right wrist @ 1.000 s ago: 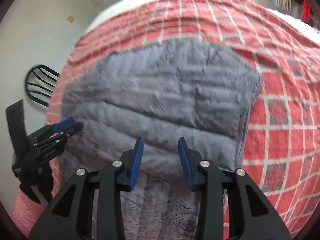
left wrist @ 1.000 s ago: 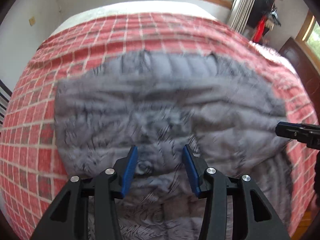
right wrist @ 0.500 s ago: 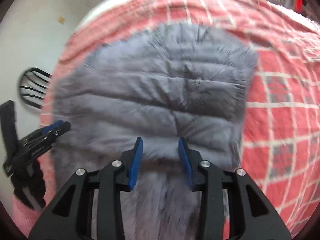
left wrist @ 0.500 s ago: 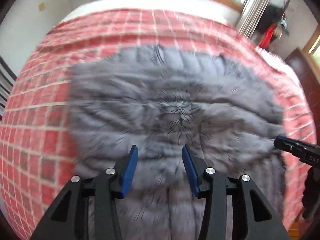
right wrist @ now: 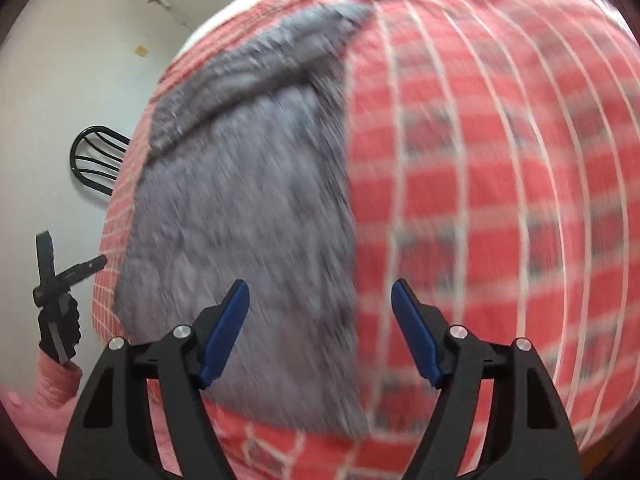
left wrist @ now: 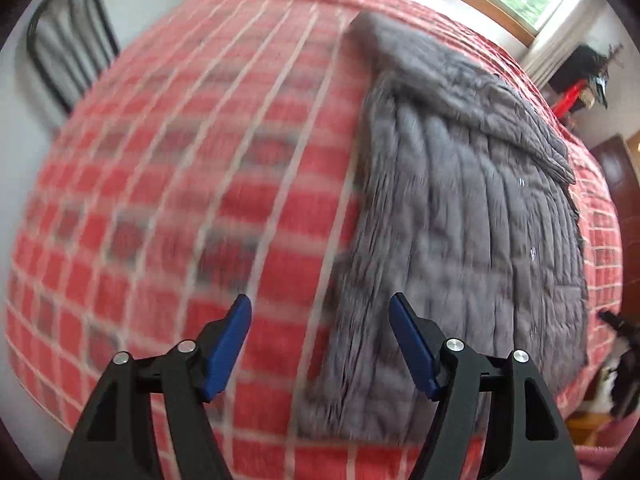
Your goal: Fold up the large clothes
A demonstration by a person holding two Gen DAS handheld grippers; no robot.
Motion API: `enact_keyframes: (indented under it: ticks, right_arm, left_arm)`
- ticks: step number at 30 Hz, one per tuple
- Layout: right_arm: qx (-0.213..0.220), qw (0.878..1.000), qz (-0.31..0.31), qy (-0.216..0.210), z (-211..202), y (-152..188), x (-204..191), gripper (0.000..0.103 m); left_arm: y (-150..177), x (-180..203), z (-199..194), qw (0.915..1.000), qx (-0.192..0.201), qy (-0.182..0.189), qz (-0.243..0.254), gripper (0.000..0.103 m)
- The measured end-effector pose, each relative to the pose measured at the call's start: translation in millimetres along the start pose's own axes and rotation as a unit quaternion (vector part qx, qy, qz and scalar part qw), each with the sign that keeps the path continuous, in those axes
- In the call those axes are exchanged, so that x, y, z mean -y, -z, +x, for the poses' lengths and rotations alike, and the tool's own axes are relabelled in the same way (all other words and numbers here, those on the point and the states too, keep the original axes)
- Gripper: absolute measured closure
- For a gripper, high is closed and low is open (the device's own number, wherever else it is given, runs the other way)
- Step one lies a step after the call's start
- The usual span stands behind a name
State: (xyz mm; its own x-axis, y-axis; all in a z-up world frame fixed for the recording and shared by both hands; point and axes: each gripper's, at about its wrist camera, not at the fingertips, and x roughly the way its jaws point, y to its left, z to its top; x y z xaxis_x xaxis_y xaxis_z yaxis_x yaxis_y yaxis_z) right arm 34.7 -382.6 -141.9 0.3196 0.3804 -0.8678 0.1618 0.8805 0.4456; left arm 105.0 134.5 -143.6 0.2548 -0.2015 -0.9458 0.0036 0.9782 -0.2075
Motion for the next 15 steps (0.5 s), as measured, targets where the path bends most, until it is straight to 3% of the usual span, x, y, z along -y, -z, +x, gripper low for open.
enact_keyframes:
  ticks: [3,11,15]
  right_arm:
    - [-0.011,1.0,0.015,-0.008,4,21,11,0.03]
    - [-0.022,0.999,0.01,-0.033,23,42,14,0.032]
    - [-0.038,0.998,-0.01,-0.045,34,46,-1,0.05]
  left_arm:
    - [20,-9,8,0.999,-0.012,0.035,-0.024,0.032]
    - [42,-2,24,0.9975,-0.018,0.062,-0.03,0.032]
    - [43,1,24,0.9965,-0.016,0.072,-0.04,0.054]
